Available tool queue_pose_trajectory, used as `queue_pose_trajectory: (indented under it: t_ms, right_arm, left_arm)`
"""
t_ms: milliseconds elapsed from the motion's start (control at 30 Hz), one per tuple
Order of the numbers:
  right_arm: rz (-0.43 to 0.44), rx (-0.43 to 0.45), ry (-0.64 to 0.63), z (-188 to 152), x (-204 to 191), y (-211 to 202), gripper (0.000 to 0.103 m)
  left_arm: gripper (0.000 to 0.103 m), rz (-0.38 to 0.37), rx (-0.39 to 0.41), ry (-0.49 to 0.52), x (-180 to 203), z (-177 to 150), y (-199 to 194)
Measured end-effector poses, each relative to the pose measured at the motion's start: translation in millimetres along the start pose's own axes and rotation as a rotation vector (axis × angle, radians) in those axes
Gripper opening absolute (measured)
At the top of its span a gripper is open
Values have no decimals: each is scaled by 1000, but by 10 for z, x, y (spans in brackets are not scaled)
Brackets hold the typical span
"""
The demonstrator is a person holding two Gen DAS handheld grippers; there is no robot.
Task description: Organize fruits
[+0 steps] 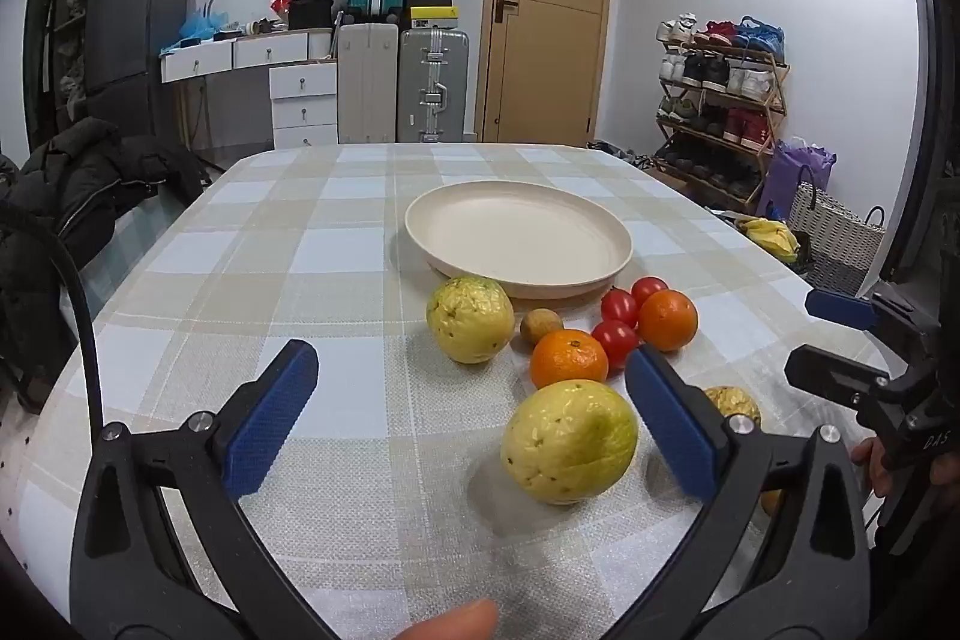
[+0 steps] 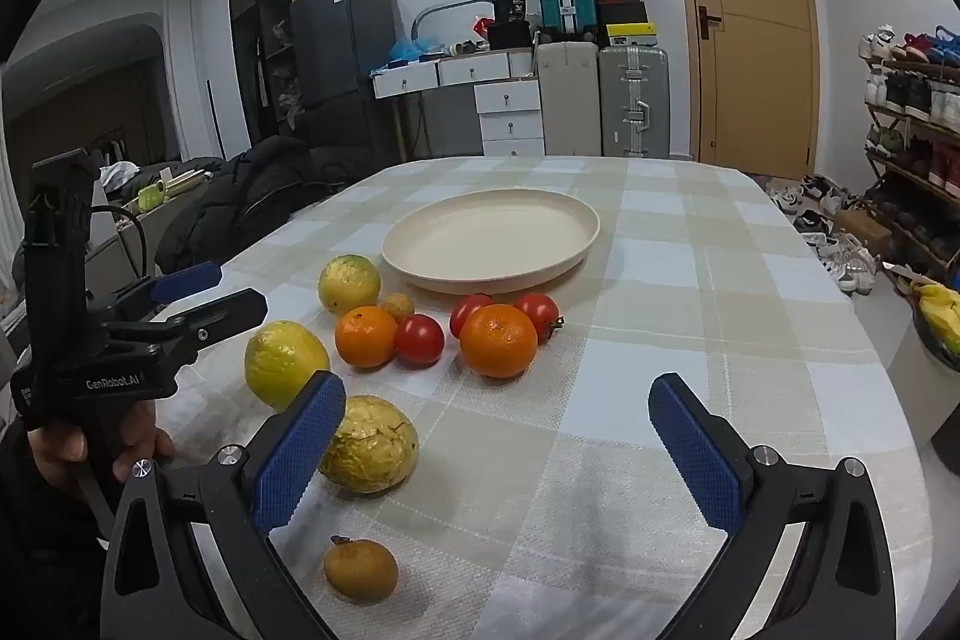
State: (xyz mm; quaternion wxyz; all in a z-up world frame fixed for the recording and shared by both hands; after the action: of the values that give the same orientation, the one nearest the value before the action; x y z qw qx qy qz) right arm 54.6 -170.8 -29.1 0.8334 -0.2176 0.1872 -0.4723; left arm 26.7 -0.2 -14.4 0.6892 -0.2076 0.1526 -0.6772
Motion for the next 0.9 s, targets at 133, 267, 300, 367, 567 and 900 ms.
queue_pose_trajectory:
  t_ms: [133, 267, 300, 367, 567, 900]
  right_arm:
    - [1, 5, 3, -3, -13, -2, 103]
    - [3, 8, 7, -7, -8, -8, 103]
    - [4, 8, 8, -8, -3, -9, 103]
    - [-3, 2, -10, -26, -46, -2, 103]
    - [4, 0, -14, -12, -41, 13, 103]
    - [-3, 0, -28, -27, -57, 4, 103]
  left_arm:
    - [102, -3, 13, -4, -4, 1, -8]
    - [102, 5, 14, -1, -17, 0, -17]
    - [102, 5, 13, 0, -33, -4, 7]
    - [102, 9, 14, 3, -25, 4, -4]
    - [102, 24, 11, 11, -42, -16, -38]
    - [102, 73, -15, 15, -22, -7, 35]
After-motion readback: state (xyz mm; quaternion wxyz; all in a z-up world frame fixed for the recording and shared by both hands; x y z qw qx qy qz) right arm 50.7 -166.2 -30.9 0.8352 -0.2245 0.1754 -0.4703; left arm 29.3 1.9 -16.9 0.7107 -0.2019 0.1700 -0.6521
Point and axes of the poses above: each gripper's, at about its wrist camera, not at the fingertips, and y roughly the way its jaws point, x to its right, z to its top, the point moved 3 cm from there along y, roughly the way its jaws point, and after that the axes turned 1 degree about -x, right-handed, at the moved point
